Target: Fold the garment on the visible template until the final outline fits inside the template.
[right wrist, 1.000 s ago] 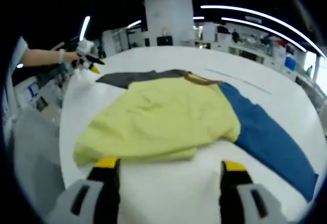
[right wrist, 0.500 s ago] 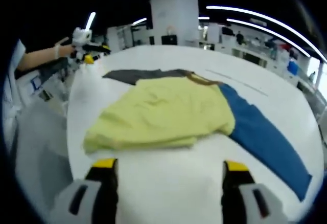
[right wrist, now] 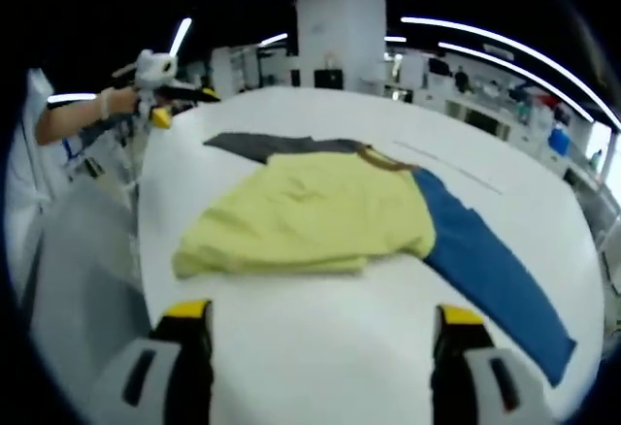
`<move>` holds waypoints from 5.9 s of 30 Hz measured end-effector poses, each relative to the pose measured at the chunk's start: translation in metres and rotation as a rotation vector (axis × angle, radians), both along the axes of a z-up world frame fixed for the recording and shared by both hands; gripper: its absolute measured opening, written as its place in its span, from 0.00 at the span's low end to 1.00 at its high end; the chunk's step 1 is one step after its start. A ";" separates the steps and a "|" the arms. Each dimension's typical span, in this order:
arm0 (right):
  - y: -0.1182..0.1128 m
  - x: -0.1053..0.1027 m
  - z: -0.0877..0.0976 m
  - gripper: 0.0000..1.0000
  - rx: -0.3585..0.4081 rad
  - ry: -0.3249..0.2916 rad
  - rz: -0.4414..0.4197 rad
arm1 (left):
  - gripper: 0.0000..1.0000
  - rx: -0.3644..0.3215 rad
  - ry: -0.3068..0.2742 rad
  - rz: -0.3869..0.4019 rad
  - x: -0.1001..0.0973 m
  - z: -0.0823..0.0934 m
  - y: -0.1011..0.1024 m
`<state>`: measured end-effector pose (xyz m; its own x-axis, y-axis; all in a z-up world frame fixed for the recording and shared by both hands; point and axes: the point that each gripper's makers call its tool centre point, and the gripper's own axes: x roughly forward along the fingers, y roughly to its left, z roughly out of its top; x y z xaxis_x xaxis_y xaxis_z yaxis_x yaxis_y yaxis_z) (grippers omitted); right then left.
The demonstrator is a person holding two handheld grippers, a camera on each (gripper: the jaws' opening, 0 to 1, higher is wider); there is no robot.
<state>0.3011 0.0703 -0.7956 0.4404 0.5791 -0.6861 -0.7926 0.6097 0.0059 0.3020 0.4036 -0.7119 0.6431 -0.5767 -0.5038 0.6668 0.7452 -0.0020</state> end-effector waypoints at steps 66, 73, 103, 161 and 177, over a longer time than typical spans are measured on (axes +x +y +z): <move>0.167 -0.083 -0.047 0.31 -0.324 -0.102 0.807 | 0.92 -0.157 0.038 0.069 -0.076 -0.014 -0.058; 0.169 -0.075 -0.044 0.08 -0.309 -0.092 0.770 | 0.92 -0.164 0.048 0.069 -0.077 -0.017 -0.060; 0.185 0.090 0.069 0.01 -0.112 -0.152 0.486 | 0.89 -0.174 0.099 0.058 -0.069 -0.031 -0.075; 0.162 0.145 0.015 0.62 -0.165 -0.091 0.365 | 0.86 -0.202 0.157 0.055 -0.065 -0.050 -0.086; 0.139 0.109 0.025 0.61 -0.133 -0.104 0.366 | 0.86 -0.181 0.158 -0.006 -0.054 -0.051 -0.102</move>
